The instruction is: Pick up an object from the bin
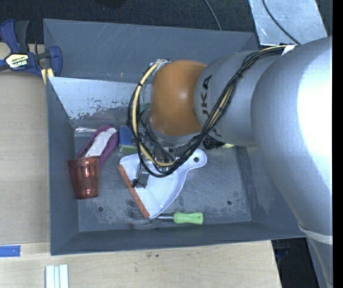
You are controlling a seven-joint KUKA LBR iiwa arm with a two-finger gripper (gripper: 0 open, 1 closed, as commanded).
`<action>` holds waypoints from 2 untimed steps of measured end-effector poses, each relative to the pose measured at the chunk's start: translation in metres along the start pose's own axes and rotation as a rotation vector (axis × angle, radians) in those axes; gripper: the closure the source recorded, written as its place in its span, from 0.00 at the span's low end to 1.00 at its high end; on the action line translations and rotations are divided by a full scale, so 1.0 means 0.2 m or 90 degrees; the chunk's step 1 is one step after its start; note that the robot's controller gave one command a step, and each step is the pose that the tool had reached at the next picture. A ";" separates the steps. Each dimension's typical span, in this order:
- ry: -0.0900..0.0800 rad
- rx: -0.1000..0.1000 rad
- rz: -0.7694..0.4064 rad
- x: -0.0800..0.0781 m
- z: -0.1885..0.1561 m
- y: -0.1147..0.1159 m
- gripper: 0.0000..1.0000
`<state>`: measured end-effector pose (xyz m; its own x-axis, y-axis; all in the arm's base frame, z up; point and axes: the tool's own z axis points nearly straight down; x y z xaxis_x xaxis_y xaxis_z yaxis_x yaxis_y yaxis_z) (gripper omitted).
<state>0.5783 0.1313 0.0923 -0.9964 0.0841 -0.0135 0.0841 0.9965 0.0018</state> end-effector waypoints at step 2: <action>-0.001 -0.001 -0.056 0.18 0.05 -0.14 0.00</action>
Offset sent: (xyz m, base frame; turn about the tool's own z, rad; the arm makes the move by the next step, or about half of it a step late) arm -0.0038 -0.0112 -0.0223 0.0017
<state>0.5393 0.1063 0.0824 -0.9999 -0.0035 -0.0154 -0.0035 1.0000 0.0019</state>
